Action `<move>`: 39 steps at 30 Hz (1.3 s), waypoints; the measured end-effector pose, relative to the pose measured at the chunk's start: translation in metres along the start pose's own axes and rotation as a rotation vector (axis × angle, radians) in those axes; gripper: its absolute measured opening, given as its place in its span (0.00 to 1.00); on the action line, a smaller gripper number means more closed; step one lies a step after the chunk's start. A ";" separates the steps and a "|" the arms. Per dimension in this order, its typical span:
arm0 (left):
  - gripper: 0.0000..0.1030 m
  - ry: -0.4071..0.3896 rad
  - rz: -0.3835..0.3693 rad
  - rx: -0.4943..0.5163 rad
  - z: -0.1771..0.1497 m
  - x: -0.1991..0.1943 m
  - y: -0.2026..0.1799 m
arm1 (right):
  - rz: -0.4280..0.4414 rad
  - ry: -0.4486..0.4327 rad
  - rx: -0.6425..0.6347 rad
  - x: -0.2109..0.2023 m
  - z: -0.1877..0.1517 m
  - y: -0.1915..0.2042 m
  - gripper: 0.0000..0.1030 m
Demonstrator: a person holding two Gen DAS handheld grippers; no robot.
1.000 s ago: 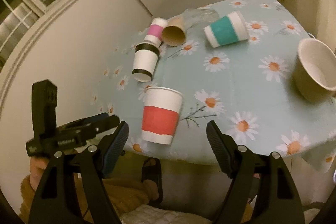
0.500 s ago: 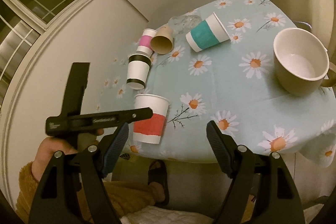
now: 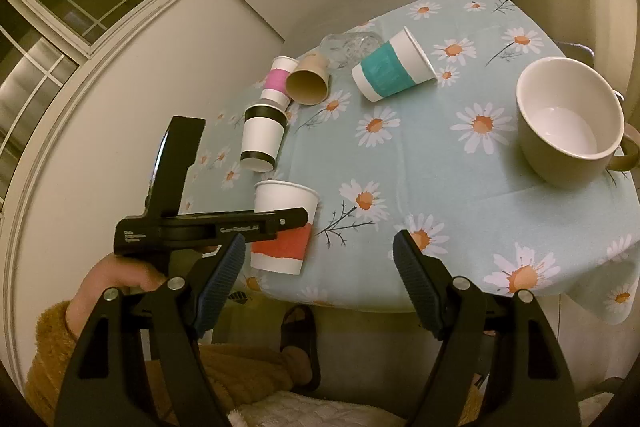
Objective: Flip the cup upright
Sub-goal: 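Lift the red-band cup upright off the table with the left gripper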
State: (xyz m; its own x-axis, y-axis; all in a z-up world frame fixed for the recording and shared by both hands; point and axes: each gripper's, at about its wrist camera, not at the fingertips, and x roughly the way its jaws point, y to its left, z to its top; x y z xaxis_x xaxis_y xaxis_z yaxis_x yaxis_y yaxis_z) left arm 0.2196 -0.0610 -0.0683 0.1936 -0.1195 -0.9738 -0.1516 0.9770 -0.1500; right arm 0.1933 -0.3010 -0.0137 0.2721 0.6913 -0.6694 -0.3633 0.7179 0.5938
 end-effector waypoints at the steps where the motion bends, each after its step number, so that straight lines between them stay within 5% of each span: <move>1: 0.66 0.004 -0.002 0.001 0.000 0.001 -0.001 | 0.000 -0.001 0.001 0.000 0.000 0.001 0.74; 15: 0.62 -0.015 -0.014 0.004 -0.001 0.001 -0.004 | -0.011 0.009 -0.006 0.004 -0.001 0.002 0.74; 23: 0.62 -0.114 -0.050 -0.019 -0.016 -0.024 0.008 | 0.001 0.009 -0.031 0.006 -0.003 0.007 0.74; 39: 0.61 -0.518 -0.063 0.007 -0.059 -0.062 0.018 | 0.008 -0.004 -0.059 0.009 -0.003 0.016 0.74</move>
State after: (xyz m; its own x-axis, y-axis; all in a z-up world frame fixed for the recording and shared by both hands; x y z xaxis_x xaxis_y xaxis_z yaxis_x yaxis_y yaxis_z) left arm 0.1476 -0.0467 -0.0210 0.6567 -0.0771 -0.7502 -0.1182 0.9719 -0.2033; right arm 0.1870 -0.2831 -0.0118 0.2721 0.6974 -0.6630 -0.4178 0.7063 0.5715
